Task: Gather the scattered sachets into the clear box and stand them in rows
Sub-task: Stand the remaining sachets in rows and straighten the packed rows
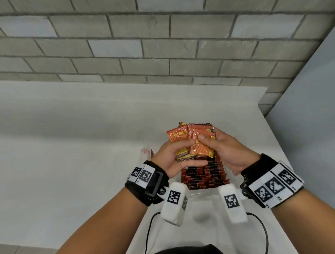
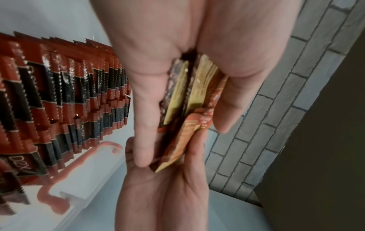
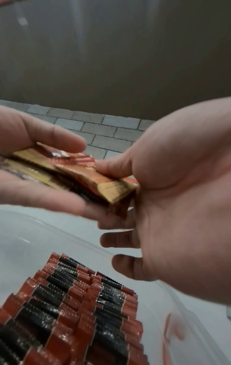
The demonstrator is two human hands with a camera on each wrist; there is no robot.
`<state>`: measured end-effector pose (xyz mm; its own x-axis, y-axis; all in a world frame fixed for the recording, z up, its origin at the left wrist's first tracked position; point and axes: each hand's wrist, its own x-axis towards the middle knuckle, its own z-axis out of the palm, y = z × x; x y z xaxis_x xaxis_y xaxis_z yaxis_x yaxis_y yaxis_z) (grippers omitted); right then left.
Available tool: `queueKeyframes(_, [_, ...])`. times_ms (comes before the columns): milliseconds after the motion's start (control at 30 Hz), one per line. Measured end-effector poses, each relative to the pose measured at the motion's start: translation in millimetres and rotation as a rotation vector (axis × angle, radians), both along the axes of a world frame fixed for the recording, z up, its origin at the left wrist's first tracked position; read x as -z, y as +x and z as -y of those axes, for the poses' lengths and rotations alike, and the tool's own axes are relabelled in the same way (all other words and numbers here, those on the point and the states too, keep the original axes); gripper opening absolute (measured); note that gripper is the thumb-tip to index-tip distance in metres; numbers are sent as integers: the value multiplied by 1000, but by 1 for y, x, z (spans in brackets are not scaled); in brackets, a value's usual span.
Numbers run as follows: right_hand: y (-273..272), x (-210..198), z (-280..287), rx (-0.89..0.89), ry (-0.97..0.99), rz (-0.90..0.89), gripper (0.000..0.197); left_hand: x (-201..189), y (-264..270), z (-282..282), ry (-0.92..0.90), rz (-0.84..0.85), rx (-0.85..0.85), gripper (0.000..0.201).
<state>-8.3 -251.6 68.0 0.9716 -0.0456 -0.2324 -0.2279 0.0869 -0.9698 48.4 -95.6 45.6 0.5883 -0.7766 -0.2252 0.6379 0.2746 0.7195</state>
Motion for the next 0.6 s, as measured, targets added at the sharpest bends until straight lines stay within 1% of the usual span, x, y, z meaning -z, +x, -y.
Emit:
queueKeyframes(67, [0,-1,-2,-101,-85,-5,39,0,0,1,-10,13,-1,46])
queueKeyframes(133, [1,-1,-3,-125,-175,-4,47,2,1,1,-27,-16,-19,55])
queueKeyframes(200, [1,-5,-2,-18,-269,32,55,4,2,1,-48,-54,-48,58])
queueKeyframes(267, [1,-9,0,114,-447,113,52,5,5,0,-58,-60,-64,58])
queueKeyframes(300, [2,-10,1,131,-507,141,50,6,7,0,-60,-53,-66,58])
queueKeyframes(333, [2,-10,1,124,-526,150,50,5,8,0,-55,-45,-71,58])
queueKeyframes(433, [4,-7,2,138,-432,144,48,4,10,1,-23,-20,-89,59])
queueKeyframes(600, [4,-2,6,169,-302,150,31,6,12,-1,3,-7,-113,60])
